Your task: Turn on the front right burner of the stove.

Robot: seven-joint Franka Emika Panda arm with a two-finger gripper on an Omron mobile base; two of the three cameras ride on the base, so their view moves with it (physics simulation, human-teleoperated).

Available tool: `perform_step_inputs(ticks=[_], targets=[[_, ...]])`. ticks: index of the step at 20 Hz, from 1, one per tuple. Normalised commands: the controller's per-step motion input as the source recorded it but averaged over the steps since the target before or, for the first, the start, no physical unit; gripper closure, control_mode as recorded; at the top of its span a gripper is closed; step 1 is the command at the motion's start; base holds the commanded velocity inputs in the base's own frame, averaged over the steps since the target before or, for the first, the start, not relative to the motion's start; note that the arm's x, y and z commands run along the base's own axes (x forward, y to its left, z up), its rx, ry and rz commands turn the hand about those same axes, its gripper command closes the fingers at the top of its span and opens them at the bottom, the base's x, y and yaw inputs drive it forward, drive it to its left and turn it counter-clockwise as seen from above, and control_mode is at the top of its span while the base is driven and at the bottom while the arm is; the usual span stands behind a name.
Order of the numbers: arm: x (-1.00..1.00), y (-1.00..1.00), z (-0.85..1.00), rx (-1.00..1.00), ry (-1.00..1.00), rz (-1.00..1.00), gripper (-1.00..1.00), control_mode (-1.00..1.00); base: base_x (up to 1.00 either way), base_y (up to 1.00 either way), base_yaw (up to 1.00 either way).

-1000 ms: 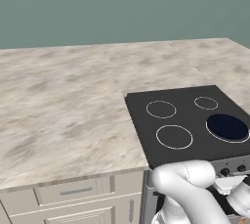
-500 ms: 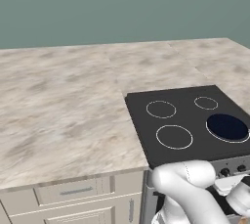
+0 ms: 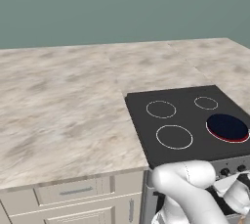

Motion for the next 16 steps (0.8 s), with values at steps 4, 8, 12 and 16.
perform_step_inputs(ticks=[4,8,12,16], targets=[[0.0,0.0,0.0,-0.28,0.15,0.0,1.0,-1.0,0.0,0.0,0.0],[0.0,0.0,0.0,-0.3,0.16,0.0,1.0,-1.0,0.0,0.0,0.0],[0.0,0.0,0.0,-0.24,0.08,0.0,1.0,-1.0,0.0,0.0,0.0],[0.0,0.0,0.0,-0.1,0.0,0.0,1.0,-1.0,0.0,0.0,0.0]])
